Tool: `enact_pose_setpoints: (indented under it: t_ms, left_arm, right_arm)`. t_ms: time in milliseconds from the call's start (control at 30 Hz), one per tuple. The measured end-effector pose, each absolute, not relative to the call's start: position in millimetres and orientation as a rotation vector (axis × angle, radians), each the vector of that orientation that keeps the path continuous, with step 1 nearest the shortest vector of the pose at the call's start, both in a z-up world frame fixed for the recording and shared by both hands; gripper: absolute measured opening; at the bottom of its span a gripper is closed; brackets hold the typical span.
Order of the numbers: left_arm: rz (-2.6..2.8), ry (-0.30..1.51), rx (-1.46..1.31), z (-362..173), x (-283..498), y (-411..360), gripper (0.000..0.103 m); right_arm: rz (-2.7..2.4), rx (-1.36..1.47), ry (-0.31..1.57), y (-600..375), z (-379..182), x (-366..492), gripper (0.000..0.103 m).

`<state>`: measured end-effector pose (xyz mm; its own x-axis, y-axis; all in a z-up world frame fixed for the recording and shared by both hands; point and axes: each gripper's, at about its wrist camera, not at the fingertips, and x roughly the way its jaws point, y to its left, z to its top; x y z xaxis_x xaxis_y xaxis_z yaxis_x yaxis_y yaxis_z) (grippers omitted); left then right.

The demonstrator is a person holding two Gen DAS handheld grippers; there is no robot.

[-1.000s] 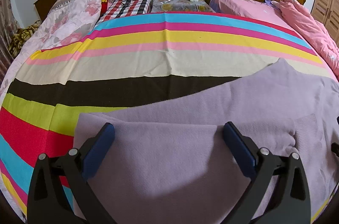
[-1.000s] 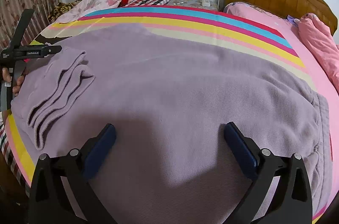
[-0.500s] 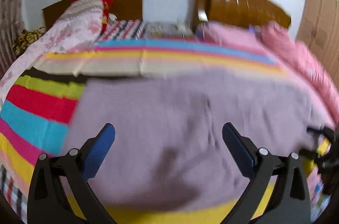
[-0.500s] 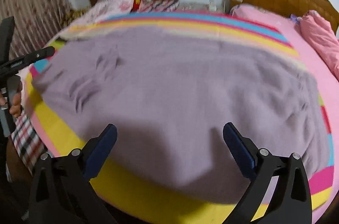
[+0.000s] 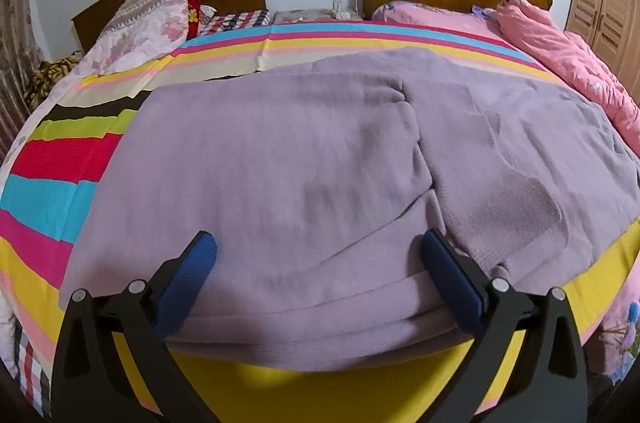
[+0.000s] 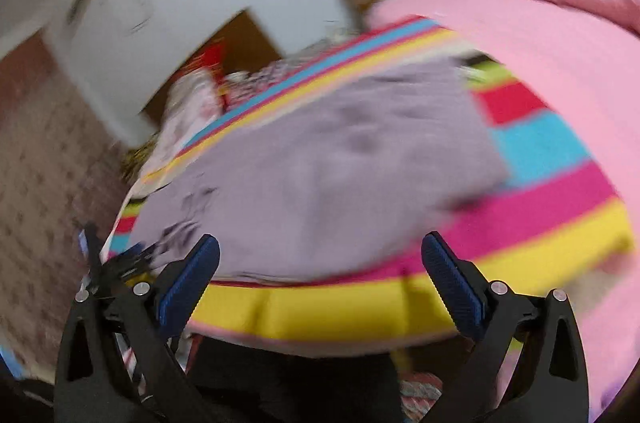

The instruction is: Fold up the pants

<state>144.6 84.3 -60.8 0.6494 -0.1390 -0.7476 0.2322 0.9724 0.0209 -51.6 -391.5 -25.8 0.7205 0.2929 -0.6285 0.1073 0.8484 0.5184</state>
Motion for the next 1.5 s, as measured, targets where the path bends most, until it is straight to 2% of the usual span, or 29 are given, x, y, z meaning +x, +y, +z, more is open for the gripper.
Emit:
enact_pose_setpoints:
  t_ms: [67, 467, 567, 667, 700, 733, 867, 933, 1100, 1267, 1333, 1367, 1400, 1500]
  left_arm:
    - [-0.206, 0.841, 0.118, -57.7, 139.5, 76.9, 0.102]
    - [-0.208, 0.831, 0.120, -56.2, 139.3, 76.1, 0.102]
    - [-0.208, 0.828, 0.120, -56.7, 137.7, 76.2, 0.102]
    - [-0.207, 0.828, 0.120, -56.9, 137.5, 75.7, 0.102]
    - [-0.207, 0.828, 0.120, -56.9, 137.5, 75.6, 0.102]
    - [-0.207, 0.827, 0.119, -56.9, 137.3, 75.6, 0.102]
    - [-0.208, 0.820, 0.118, -56.6, 136.8, 75.8, 0.102]
    - [-0.210, 0.816, 0.116, -57.2, 136.7, 76.5, 0.102]
    - [-0.216, 0.810, 0.117, -58.0, 136.0, 78.4, 0.102]
    - [-0.211, 0.830, 0.120, -55.4, 136.8, 77.8, 0.102]
    - [-0.196, 0.845, 0.107, -44.0, 134.0, 77.5, 0.101]
    - [-0.193, 0.827, 0.101, -37.8, 131.3, 76.9, 0.101]
    - [-0.201, 0.790, 0.096, -26.4, 125.7, 75.3, 0.101]
    - [-0.242, 0.757, 0.136, -10.8, 119.7, 62.4, 0.101]
  right_arm:
    - [0.047, 0.576, 0.805, -405.4, -34.9, -51.6, 0.089]
    - [0.094, 0.700, 0.846, -421.8, -63.4, -4.4, 0.088]
    - [0.097, 0.636, 0.894, -417.3, -60.5, 0.8, 0.088]
    - [0.036, 0.728, 0.915, -437.1, -60.5, 11.0, 0.077]
    - [0.010, 0.739, 0.921, -442.2, -61.2, 16.4, 0.077]
    - [-0.005, 0.750, 0.931, -445.6, -62.2, 23.7, 0.077]
    - [0.093, 0.692, 1.024, -425.9, -60.2, 36.8, 0.093]
    - [0.120, 0.670, 1.031, -417.4, -59.8, 35.5, 0.093]
    - [0.071, 0.916, 0.836, -454.9, -75.7, 25.3, 0.075]
    - [0.169, 0.775, 0.887, -424.9, -74.3, 37.7, 0.074]
    - [0.128, 0.714, 0.895, -422.2, -71.1, 40.0, 0.059]
    - [0.092, 0.742, 0.877, -428.6, -71.8, 38.7, 0.047]
    - [0.085, 0.771, 0.858, -432.3, -72.7, 37.1, 0.043]
    - [0.068, 0.759, 0.802, -428.4, -69.9, 30.5, 0.038]
